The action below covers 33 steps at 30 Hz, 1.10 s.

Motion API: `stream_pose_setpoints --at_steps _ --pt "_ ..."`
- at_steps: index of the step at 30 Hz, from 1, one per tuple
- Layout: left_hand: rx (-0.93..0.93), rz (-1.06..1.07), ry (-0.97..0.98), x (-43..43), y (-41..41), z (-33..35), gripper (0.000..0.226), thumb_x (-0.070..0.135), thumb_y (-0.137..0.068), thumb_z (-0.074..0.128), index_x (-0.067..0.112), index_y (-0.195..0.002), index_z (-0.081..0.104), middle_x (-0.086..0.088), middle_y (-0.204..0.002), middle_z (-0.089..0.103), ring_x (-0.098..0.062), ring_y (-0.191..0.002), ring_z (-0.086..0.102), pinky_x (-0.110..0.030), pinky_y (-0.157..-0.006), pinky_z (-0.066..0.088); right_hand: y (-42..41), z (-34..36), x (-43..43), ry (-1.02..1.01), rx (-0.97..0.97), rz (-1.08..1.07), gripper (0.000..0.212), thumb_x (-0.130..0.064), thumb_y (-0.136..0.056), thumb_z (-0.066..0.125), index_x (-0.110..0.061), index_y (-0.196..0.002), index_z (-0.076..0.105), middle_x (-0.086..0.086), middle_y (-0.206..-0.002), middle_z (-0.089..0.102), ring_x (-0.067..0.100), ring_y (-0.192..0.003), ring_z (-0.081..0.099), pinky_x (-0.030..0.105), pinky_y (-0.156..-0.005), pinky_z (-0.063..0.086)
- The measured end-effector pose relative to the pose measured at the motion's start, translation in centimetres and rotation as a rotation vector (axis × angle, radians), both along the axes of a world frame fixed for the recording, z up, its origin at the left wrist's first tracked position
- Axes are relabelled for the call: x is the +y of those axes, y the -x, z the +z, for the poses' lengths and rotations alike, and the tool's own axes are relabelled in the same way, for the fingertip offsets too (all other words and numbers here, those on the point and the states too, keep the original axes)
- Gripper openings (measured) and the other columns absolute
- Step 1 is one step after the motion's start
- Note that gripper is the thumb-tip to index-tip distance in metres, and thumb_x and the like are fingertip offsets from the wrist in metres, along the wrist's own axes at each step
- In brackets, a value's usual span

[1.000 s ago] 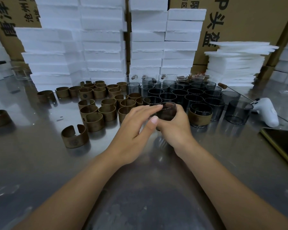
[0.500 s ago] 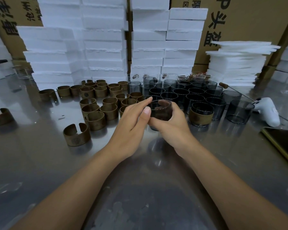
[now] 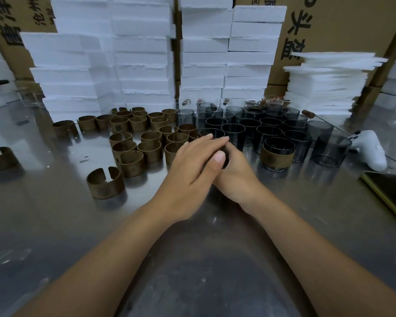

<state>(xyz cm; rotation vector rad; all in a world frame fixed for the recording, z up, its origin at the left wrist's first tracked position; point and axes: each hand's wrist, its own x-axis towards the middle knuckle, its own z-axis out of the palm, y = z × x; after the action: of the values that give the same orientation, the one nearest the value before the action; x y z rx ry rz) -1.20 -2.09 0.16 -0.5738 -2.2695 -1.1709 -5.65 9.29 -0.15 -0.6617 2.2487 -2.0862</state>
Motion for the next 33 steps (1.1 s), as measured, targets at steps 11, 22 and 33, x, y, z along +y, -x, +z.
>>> stream_pose_setpoints --at_steps 11,22,33 --pt "0.158 -0.006 -0.050 0.0 -0.2 0.4 0.032 0.038 -0.094 0.033 0.032 -0.114 0.057 0.025 -0.114 0.055 -0.008 -0.119 0.048 -0.048 -0.103 0.037 0.3 0.2 0.7 0.076 -0.043 -0.084 0.033 -0.006 -0.074 0.076 -0.019 -0.096 0.056 -0.009 -0.070 0.066 -0.001 -0.060 0.062 0.021 -0.059 0.054" --pt "-0.101 0.013 -0.096 -1.2 0.5 -0.2 0.044 0.043 -0.098 0.038 0.027 -0.138 0.045 0.012 -0.134 0.053 0.005 -0.128 0.038 -0.011 -0.105 0.029 0.6 0.4 0.7 0.066 -0.108 -0.210 0.045 -0.014 -0.070 0.080 -0.020 -0.109 0.059 0.001 -0.096 0.068 0.014 -0.083 0.067 0.019 -0.061 0.051" --pt "-0.484 -0.204 -0.614 -1.2 1.2 -0.5 0.051 0.030 -0.072 0.077 0.023 -0.119 0.060 0.003 -0.114 0.070 -0.010 -0.114 0.061 -0.034 -0.104 0.044 -0.3 0.4 0.1 -0.004 0.055 -0.065 0.048 -0.003 -0.069 0.075 -0.030 -0.103 0.056 -0.013 -0.094 0.063 -0.003 -0.085 0.061 0.016 -0.072 0.052"
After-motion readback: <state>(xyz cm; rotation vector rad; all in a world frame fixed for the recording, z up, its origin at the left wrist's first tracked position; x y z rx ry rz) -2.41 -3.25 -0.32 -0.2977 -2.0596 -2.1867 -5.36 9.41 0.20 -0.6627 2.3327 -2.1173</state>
